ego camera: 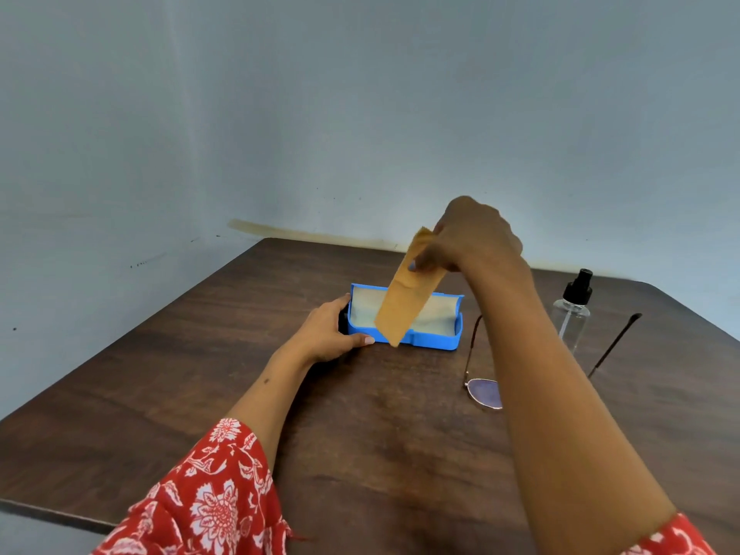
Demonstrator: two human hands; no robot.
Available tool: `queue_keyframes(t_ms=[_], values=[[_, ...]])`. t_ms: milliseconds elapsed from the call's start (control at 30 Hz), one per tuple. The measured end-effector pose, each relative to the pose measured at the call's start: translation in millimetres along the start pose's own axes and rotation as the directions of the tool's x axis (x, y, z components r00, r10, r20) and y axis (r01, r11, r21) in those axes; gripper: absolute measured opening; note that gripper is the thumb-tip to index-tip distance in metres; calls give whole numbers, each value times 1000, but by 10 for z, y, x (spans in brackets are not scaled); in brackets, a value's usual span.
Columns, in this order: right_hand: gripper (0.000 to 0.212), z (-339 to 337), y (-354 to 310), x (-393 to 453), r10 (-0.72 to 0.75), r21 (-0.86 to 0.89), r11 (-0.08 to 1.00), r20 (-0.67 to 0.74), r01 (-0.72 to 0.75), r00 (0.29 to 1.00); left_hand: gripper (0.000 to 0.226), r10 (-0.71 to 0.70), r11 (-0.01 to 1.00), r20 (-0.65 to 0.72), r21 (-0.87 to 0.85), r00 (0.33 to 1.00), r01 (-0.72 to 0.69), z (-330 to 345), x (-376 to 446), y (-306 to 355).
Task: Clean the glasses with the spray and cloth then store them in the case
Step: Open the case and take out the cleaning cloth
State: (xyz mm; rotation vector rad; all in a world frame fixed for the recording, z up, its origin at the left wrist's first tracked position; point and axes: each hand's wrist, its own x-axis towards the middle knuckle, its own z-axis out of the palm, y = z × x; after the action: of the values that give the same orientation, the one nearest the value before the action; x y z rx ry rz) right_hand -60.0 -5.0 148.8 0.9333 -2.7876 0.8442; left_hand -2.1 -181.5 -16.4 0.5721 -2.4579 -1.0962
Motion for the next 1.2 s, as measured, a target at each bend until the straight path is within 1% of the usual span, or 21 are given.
queue_keyframes(t_ms=[133, 200, 267, 333, 367, 400, 433, 467, 500, 533, 633, 667, 700, 733, 800, 867, 1000, 1033, 1100, 1167, 1200], values=[[48, -112, 7, -10, -40, 17, 999, 44, 40, 998, 78, -10, 1000, -25, 4, 1000, 10, 9, -15, 47], [50, -151, 26, -41, -59, 23, 998, 66, 58, 996, 82, -18, 1000, -12, 21, 1000, 19, 6, -26, 64], [50, -193, 46, -93, -67, 32, 997, 86, 64, 994, 89, -52, 995, -5, 81, 999, 52, -13, -37, 74], [48, -256, 64, -164, -78, 39, 996, 101, 75, 992, 88, -76, 983, -55, 161, 996, 84, -78, -60, 128], [45, -293, 76, -209, -90, 44, 995, 109, 86, 990, 84, -59, 984, -115, 163, 992, 78, -116, -91, 196], [41, -332, 93, -256, -109, 51, 993, 120, 103, 987, 81, -38, 994, -179, 95, 983, 56, -160, -136, 284], [37, -368, 116, -304, -135, 60, 990, 133, 128, 982, 78, -23, 998, -234, -59, 972, 9, -202, -210, 406], [34, -401, 137, -348, -166, 67, 985, 152, 157, 974, 77, -15, 964, -265, -259, 964, -56, -232, -311, 545], [32, -430, 160, -395, -196, 77, 980, 173, 185, 965, 75, 0, 891, -249, -440, 968, -114, -240, -446, 699], [31, -454, 181, -439, -222, 92, 974, 196, 208, 955, 74, 42, 819, -203, -554, 978, -150, -218, -593, 835], [34, -478, 226, -524, -264, 144, 962, 257, 234, 930, 72, 118, 765, 8, -638, 993, -85, 24, -971, 1115], [34, -477, 241, -544, -272, 155, 959, 271, 237, 923, 60, 127, 738, 55, -672, 990, -57, 119, -1072, 1169], [34, -474, 255, -561, -281, 162, 956, 280, 243, 918, 43, 137, 716, 81, -697, 987, -43, 198, -1154, 1213], [34, -474, 272, -575, -288, 166, 954, 280, 249, 916, 29, 133, 702, 85, -711, 987, -33, 260, -1216, 1246], [34, -483, 316, -586, -289, 187, 951, 252, 246, 924, 18, 94, 673, 94, -740, 991, 7, 328, -1301, 1286], [34, -498, 376, -583, -273, 206, 951, 202, 232, 941, 18, 60, 640, 108, -767, 992, 45, 354, -1353, 1317], [37, -454, 455, -609, -268, 194, 952, 160, 236, 950, 23, 49, 624, 109, -779, 993, 54, 364, -1425, 1393], [39, -445, 468, -632, -269, 186, 952, 121, 245, 955, 26, 45, 606, 109, -793, 993, 59, 365, -1436, 1410], [38, -452, 503, -724, -254, 218, 943, -9, 250, 967, 30, 37, 554, 108, -830, 993, 70, 358, -1454, 1443], [27, -478, 564, -872, -201, 282, 928, -173, 244, 964, 31, 14, 525, 94, -848, 995, 73, 349, -1456, 1462], [24, -480, 611, -948, -155, 305, 926, -228, 222, 961, 31, 1, 516, 83, -854, 997, 71, 344, -1453, 1465]])
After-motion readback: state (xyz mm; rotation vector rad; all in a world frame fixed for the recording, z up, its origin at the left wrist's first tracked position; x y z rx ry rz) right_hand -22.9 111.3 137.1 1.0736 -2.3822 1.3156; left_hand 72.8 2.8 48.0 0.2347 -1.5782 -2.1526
